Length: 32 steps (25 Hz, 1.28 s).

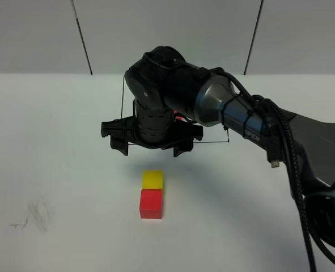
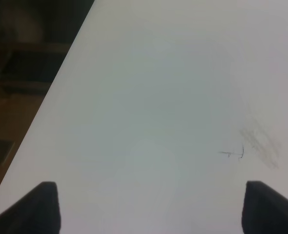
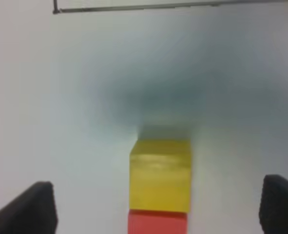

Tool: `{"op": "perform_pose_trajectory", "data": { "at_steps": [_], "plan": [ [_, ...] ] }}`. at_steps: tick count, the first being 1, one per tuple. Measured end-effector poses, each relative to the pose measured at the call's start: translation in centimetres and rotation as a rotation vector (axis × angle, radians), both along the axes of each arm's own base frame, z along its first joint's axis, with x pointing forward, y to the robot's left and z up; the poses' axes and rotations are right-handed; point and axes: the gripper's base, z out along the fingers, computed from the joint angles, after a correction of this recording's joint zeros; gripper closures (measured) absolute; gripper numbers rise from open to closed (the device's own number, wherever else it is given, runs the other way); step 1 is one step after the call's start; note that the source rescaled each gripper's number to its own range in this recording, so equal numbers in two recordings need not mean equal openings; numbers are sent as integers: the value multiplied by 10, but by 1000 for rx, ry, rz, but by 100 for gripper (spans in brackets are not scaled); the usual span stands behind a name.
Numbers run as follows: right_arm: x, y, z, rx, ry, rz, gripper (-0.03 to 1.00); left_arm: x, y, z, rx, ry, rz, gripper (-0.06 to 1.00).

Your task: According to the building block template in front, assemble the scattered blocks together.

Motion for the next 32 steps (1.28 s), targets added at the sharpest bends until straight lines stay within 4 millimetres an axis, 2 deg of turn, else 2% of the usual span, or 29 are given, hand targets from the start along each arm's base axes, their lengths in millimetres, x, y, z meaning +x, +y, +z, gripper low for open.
{"op": "perform_pose_trajectory", "data": {
  "at_steps": [8, 12, 17, 21, 24, 26, 32],
  "plan": [
    [-10, -16, 52, 2, -77, 14, 13, 0, 0, 0, 0, 0, 0, 12],
    [-13, -22, 70, 24, -106, 14, 15, 0, 0, 0, 0, 0, 0, 12],
    [-12, -41, 98, 56, -155, 4, 24, 0, 0, 0, 0, 1, 0, 12],
    [-16, -63, 134, 55, -251, 30, 32, 0, 0, 0, 0, 1, 0, 12],
    [-29, -80, 162, 46, -331, 69, 36, 0, 0, 0, 0, 1, 0, 12],
    [-44, -94, 172, 36, -344, 81, 38, 0, 0, 0, 0, 1, 0, 12],
    [-95, -142, 170, -19, -308, 98, 38, 0, 0, 0, 0, 1, 0, 12]
  ]
}}
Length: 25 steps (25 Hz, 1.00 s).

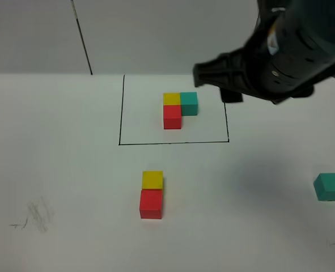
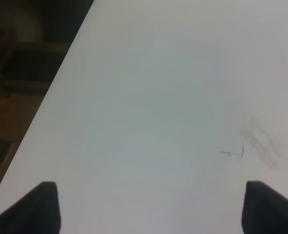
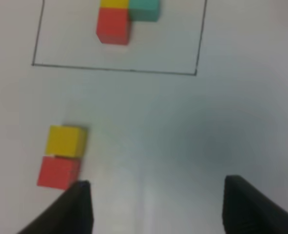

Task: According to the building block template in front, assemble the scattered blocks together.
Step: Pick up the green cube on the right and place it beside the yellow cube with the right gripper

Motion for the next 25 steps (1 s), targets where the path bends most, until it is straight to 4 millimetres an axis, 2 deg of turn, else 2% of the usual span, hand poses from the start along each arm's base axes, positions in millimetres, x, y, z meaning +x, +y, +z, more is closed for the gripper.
{"op": "perform_pose_trajectory", "data": {
  "at_steps": [7, 10, 14, 17, 21, 25],
  "plan": [
    [-75, -68, -9, -69, -17, 109, 38, 0, 0, 0, 0, 0, 0, 12],
    [-104, -94, -19, -116, -42, 199, 38, 0, 0, 0, 0, 0, 0, 12],
    [-149, -133, -45, -173, -86, 340, 38, 0, 0, 0, 0, 0, 0, 12],
    [-181, -158, -73, -184, -136, 430, 38, 0, 0, 0, 0, 0, 0, 12],
    [-203, -173, -102, -164, -189, 509, 38, 0, 0, 0, 0, 0, 0, 12],
    [-210, -174, -110, -128, -271, 576, 38, 0, 0, 0, 0, 0, -1, 12]
  ]
}}
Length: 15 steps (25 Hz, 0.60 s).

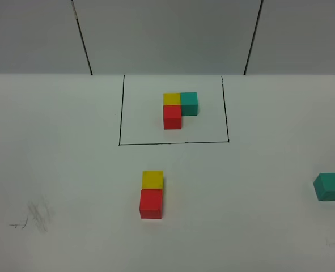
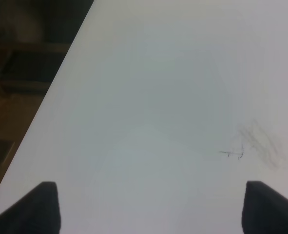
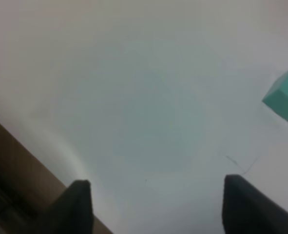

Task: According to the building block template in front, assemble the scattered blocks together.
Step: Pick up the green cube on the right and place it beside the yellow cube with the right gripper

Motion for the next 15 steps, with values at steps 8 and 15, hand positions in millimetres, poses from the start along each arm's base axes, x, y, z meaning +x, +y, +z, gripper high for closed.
{"op": "perform_pose_trajectory", "data": {
  "at_steps": [8, 15],
  "plan": [
    [-3, 4, -2, 19, -64, 108, 38, 0, 0, 0, 1, 0, -1, 12],
    [-18, -11, -4, 75, -154, 105, 38, 0, 0, 0, 0, 0, 0, 12]
  ]
}}
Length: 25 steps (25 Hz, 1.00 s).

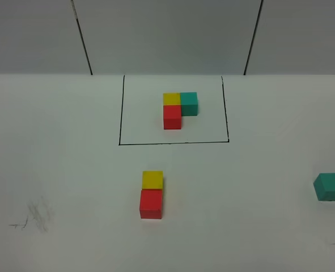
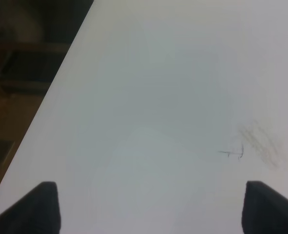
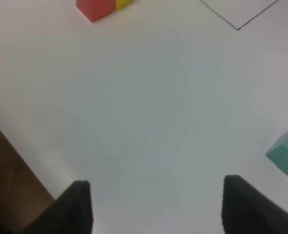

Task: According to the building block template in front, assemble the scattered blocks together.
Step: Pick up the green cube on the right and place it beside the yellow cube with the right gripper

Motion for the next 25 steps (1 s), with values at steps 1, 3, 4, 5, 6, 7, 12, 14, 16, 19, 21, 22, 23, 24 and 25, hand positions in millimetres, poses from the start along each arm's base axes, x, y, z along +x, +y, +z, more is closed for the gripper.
{"op": "perform_pose_trajectory", "data": {
  "at_steps": [1, 3, 4, 5, 6, 7, 12, 14, 16, 19, 21, 22, 23, 24, 25],
  "plan": [
    [-1, -2, 0, 8, -8, -8, 38, 0, 0, 0, 0, 0, 0, 12],
    [-1, -5, 0, 22, -17, -41, 38, 0, 0, 0, 1, 0, 0, 12],
    [0, -6, 1, 25, -18, -60, 38, 0, 0, 0, 1, 0, 0, 12],
    [1, -7, 1, 32, -18, -88, 38, 0, 0, 0, 1, 0, 0, 12],
    [2, -9, 1, 38, -18, -112, 38, 0, 0, 0, 1, 0, 0, 12],
    [2, -10, 1, 38, -21, -128, 38, 0, 0, 0, 1, 0, 0, 12],
    [1, -11, 1, 51, -23, -189, 38, 0, 0, 0, 1, 0, 0, 12],
    [-5, -12, 1, 62, -40, -192, 38, 0, 0, 0, 1, 0, 0, 12],
    [-10, -13, 1, 78, -64, -221, 40, 0, 0, 0, 1, 0, 0, 12],
    [-15, -16, 1, 89, -96, -288, 43, 0, 0, 0, 1, 0, 0, 12],
    [-16, -16, 1, 86, -102, -344, 47, 0, 0, 0, 1, 0, 0, 12],
    [-16, -16, 1, 85, -103, -376, 49, 0, 0, 0, 1, 0, 0, 12],
    [-17, -16, 1, 85, -104, -409, 51, 0, 0, 0, 1, 0, 0, 12],
    [-17, -16, 1, 86, -104, -443, 52, 0, 0, 0, 1, 0, 0, 12],
    [-17, -16, 1, 88, -103, -470, 54, 0, 0, 0, 1, 0, 0, 12]
  ]
}}
